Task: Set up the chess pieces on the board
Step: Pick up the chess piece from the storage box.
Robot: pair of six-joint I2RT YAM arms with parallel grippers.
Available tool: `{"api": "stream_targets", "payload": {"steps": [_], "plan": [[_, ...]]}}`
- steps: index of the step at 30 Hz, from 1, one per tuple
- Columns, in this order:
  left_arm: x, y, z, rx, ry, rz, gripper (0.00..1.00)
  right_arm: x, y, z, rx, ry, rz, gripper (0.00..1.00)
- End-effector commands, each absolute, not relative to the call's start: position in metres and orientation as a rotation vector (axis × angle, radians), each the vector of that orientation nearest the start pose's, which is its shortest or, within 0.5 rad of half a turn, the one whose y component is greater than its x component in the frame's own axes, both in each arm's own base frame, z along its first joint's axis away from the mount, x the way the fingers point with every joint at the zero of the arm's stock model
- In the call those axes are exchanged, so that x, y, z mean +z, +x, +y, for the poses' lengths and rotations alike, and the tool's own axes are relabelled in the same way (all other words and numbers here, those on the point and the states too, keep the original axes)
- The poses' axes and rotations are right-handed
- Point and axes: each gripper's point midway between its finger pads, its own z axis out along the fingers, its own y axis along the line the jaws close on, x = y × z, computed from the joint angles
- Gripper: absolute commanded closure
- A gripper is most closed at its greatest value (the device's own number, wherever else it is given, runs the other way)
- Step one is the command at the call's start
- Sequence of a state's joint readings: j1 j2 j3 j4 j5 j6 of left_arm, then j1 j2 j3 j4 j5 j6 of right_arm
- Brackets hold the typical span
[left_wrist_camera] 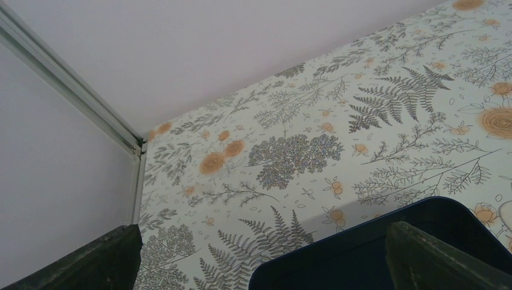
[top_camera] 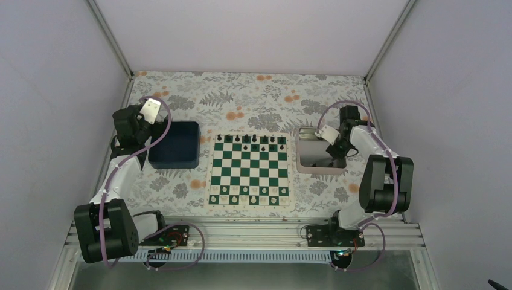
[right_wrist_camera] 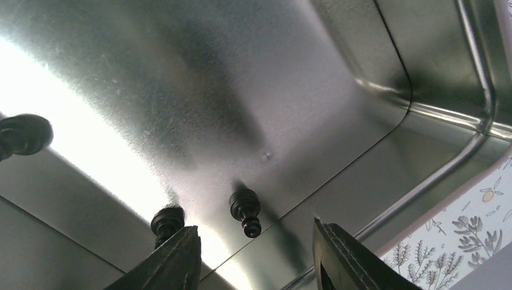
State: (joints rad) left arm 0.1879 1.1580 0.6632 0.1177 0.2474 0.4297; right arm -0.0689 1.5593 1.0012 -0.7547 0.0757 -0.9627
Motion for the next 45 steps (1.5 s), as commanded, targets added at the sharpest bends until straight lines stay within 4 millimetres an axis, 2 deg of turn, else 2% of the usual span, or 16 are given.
{"api": "stream_targets", "payload": {"steps": [1,7,11,21,24,33,36,41,45], "plan": [[0.212,0.383,0.028,0.158,0.397,1.871,0.0,0.06,0.318,-0.04,-0.312,-1.368,2.625,0.52],[0.212,0.383,0.028,0.158,0.399,1.871,0.0,0.055,0.303,-0.04,-0.27,-1.555,2.615,0.55],[0.212,0.383,0.029,0.164,0.398,1.87,0.0,0.053,0.301,-0.043,-0.28,-1.634,2.609,0.57],[0.211,0.383,0.03,0.168,0.397,1.872,0.0,0.054,0.313,-0.049,-0.31,-1.693,2.6,0.6],[0.21,0.384,0.03,0.168,0.397,1.873,0.0,0.045,0.314,-0.05,-0.29,-1.72,2.626,0.63],[0.208,0.384,0.03,0.172,0.398,1.878,0.0,0.04,0.32,-0.054,-0.318,-1.735,2.63,0.65],[0.208,0.384,0.031,0.173,0.397,1.878,0.0,0.037,0.323,-0.055,-0.317,-1.723,2.638,0.68],[0.207,0.384,0.031,0.173,0.398,1.88,0.0,0.035,0.324,-0.056,-0.313,-1.706,2.665,0.79],[0.207,0.385,0.031,0.173,0.399,1.88,0.0,0.039,0.326,-0.056,-0.322,-1.698,2.668,0.86]]}}
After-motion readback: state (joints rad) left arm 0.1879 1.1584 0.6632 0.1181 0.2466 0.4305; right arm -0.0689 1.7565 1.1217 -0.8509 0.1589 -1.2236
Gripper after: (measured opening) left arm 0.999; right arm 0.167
